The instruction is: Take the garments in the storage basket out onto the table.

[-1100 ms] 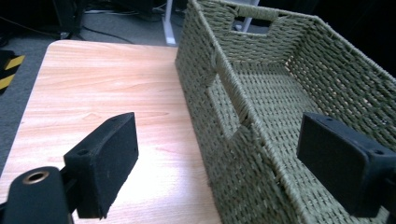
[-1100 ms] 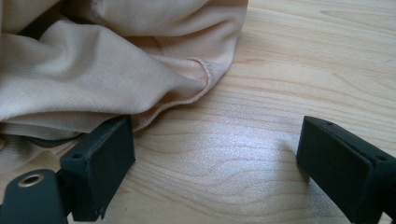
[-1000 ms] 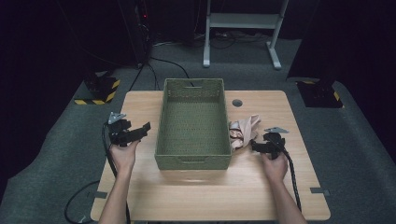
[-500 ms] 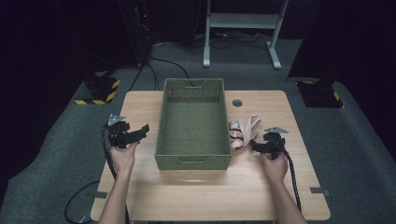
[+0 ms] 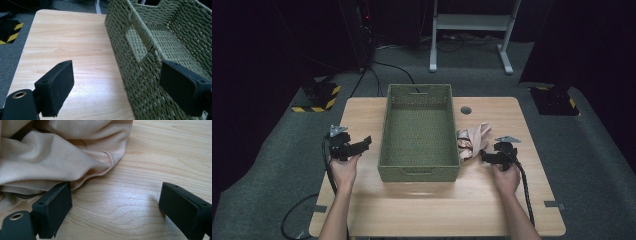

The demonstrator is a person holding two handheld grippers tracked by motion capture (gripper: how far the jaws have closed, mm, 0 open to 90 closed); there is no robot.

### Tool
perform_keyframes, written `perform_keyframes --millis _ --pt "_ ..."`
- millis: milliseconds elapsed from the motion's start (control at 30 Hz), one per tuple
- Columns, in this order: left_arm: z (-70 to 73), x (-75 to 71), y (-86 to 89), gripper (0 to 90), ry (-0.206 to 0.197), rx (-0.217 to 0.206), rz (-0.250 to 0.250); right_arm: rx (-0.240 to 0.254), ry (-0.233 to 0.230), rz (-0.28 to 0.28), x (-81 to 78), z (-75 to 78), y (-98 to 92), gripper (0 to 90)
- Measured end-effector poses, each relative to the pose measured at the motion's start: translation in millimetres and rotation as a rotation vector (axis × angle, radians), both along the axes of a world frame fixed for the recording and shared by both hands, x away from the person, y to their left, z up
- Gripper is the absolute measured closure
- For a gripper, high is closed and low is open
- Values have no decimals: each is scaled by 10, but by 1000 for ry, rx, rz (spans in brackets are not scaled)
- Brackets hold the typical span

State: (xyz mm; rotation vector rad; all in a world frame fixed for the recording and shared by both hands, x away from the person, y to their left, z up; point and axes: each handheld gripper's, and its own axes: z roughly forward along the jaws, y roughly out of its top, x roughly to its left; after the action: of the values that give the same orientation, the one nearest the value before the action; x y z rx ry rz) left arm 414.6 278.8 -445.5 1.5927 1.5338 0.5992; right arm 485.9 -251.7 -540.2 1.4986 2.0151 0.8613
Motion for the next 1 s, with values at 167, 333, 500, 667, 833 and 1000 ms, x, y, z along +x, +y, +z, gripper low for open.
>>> perform_keyframes --millis 167,333,500,667,833,1000 --pt "-47 19 -12 132 12 6 1 1 0 0 0 0 0 109" --pt "-73 46 -49 133 23 35 -4 1 0 0 0 0 1 109" --pt "-110 83 -77 132 38 40 -8 0 0 0 0 0 0 109" --pt "-185 86 -97 134 51 39 -5 0 0 0 0 0 0 109" --pt "-297 109 -84 134 87 40 2 0 0 0 0 0 0 109" --pt "-356 134 -95 135 100 41 4 0 0 0 0 0 0 109"
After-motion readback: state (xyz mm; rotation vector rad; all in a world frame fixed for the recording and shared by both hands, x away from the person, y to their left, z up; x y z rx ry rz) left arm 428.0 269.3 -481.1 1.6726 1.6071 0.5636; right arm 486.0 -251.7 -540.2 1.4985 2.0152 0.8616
